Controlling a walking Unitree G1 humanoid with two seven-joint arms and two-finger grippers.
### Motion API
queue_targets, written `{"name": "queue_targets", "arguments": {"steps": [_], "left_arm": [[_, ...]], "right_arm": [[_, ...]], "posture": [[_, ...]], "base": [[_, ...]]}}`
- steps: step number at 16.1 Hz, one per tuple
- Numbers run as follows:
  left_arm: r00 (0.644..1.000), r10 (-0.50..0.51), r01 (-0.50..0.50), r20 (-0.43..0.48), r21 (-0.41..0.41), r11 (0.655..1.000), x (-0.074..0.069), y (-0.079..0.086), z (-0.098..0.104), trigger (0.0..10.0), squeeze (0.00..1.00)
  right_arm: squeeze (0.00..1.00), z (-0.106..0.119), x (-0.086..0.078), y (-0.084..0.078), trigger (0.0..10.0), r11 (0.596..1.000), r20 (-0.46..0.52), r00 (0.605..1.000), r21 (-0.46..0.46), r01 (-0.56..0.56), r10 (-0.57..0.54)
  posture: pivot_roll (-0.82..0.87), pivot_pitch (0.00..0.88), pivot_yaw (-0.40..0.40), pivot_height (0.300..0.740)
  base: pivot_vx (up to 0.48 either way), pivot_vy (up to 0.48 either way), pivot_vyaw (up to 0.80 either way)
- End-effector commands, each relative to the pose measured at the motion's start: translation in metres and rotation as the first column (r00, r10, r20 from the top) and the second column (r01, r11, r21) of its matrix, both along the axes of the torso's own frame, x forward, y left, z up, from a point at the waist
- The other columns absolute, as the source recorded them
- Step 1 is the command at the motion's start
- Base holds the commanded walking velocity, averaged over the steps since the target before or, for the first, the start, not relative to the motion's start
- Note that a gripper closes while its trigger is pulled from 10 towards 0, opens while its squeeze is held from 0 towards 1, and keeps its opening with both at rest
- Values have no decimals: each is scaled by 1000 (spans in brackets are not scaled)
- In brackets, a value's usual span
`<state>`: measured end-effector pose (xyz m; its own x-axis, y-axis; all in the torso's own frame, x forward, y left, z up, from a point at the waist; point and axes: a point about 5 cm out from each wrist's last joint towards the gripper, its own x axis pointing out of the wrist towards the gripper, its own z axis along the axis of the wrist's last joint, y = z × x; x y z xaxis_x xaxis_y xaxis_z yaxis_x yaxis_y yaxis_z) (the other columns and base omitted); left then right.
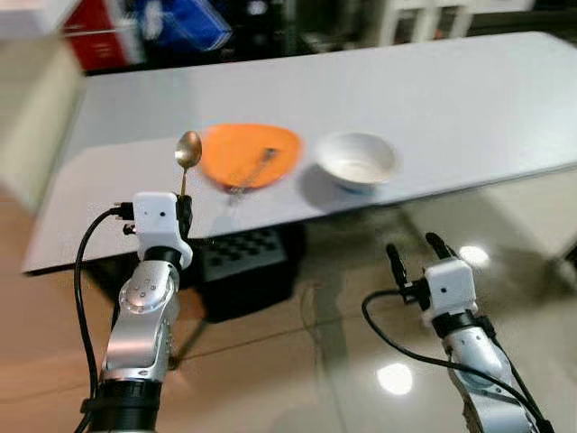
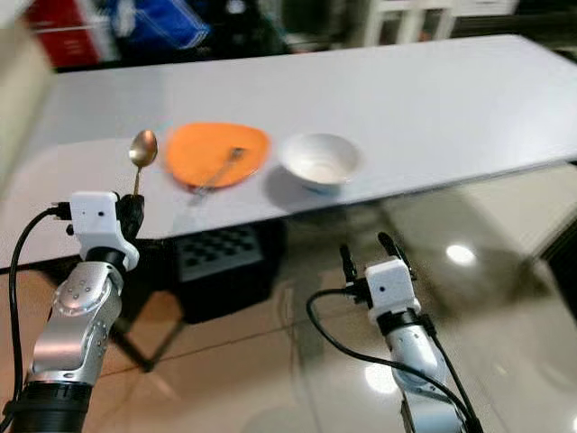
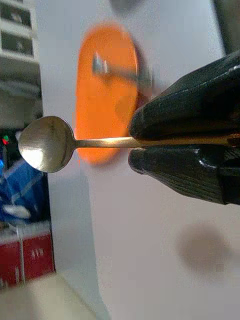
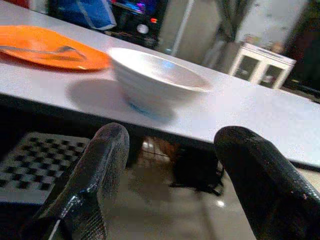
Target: Setting the table
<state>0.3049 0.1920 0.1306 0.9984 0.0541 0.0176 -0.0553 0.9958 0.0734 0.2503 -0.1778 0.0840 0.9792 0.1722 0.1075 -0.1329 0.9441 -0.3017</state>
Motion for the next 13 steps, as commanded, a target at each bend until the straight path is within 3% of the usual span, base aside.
{"name": "queue_targets", "arguments": {"steps": [1, 3, 6, 9, 13], "left_arm": [[1000, -2, 2, 13, 14, 1000, 4, 2, 5, 0, 0], [1000, -8, 8, 10, 18, 1000, 6, 3, 5, 0, 0], [999, -38, 37, 13, 27, 999, 14, 0, 9, 0, 0], [998, -67, 66, 18, 37, 997, 17, -2, 11, 0, 0], [995, -101, 100, 5, 50, 994, 21, -6, 10, 0, 0]], "right_arm": [[0, -3, -4, -2, 10000, 1000, 3, 1000, -12, 9, -9], [0, -11, -10, -2, 10000, 1000, -13, 1000, -15, 13, -14], [0, -40, -50, 9, 10000, 1000, -75, 997, -21, -2, 1], [0, -50, -74, 18, 10000, 999, -99, 995, -32, -10, 7], [0, -58, -94, 25, 10000, 998, -107, 994, -56, -4, -2]], "posture": [[-39, 52, 50, 740], [-46, 50, 54, 740], [-66, 43, 63, 740], [-77, 43, 68, 740], [-94, 44, 78, 740]], "base": [[304, 375, 0], [354, 323, 0], [461, 0, 0], [465, 0, 0], [0, 0, 0]]}}
